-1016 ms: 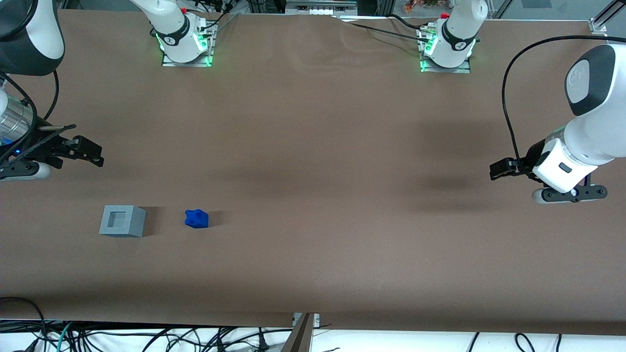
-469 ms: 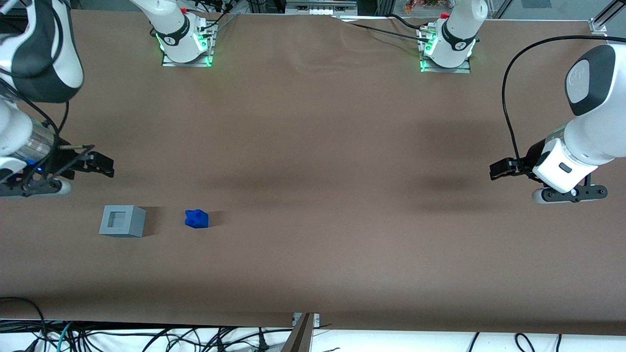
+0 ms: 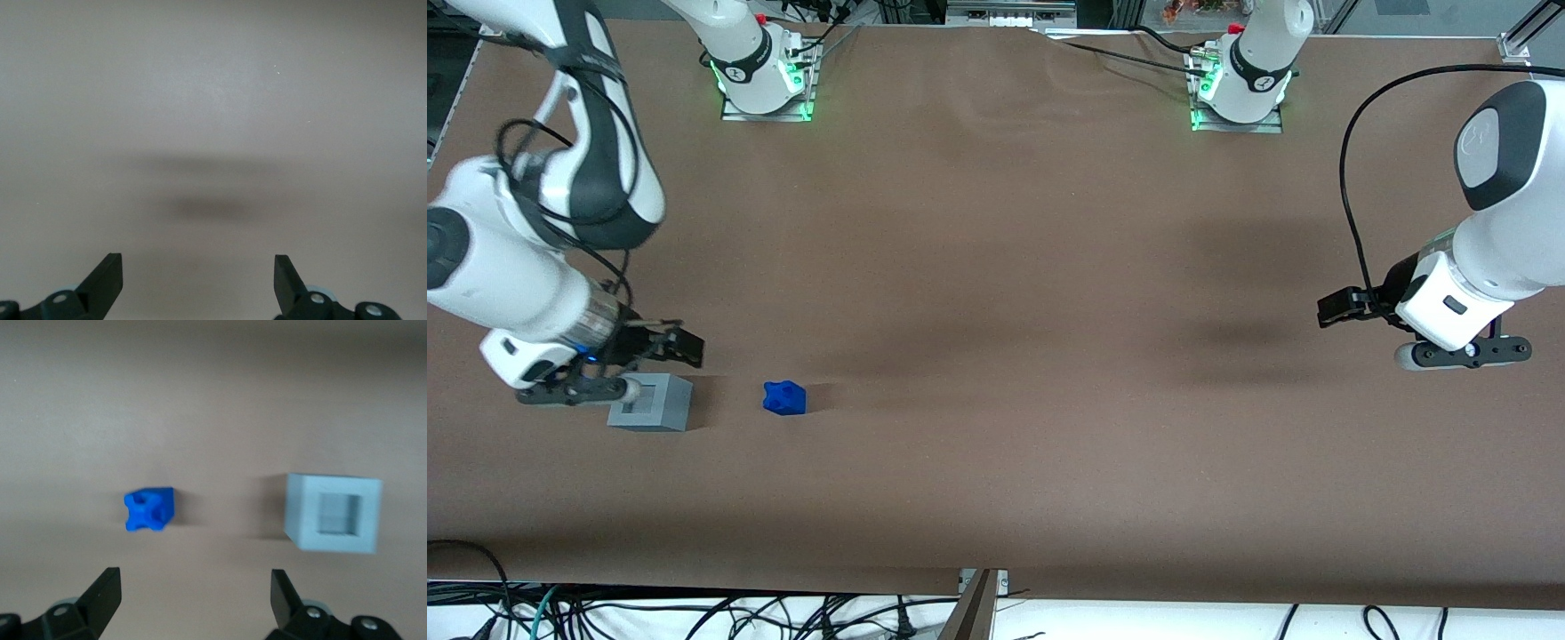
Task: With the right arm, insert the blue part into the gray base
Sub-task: 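Move the open right gripper down over the blue block, then close the right gripper on the blue block and lift it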
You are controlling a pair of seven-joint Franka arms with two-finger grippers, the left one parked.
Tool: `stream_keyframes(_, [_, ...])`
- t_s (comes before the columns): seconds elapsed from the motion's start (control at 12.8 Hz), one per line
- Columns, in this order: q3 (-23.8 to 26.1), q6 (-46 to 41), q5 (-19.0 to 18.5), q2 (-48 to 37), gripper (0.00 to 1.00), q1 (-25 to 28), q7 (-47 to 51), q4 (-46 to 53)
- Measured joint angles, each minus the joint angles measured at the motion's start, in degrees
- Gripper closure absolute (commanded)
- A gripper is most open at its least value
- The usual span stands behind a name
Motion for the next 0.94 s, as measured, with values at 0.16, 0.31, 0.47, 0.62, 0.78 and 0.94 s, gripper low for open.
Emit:
stream_keyframes(0.16, [0.03,5.41,0.06,4.44,0.01,2.34,5.13,0.02])
stream_keyframes(0.31, [0.06,9.55,0.07,7.66,0.01,4.39,9.51,0.06])
stream_keyframes(0.47, [0.07,12.38,0.07,10.12,0.01,6.13,11.88,0.12])
stream_keyframes(0.62, [0.04,13.41,0.07,11.72,0.01,6.48,12.0,0.15])
stream_keyframes(0.78, [-0.17,13.7,0.05,12.72,0.01,6.46,11.86,0.17])
stream_keyframes(0.94, [-0.32,14.36,0.03,13.56,0.01,6.45,11.61,0.17])
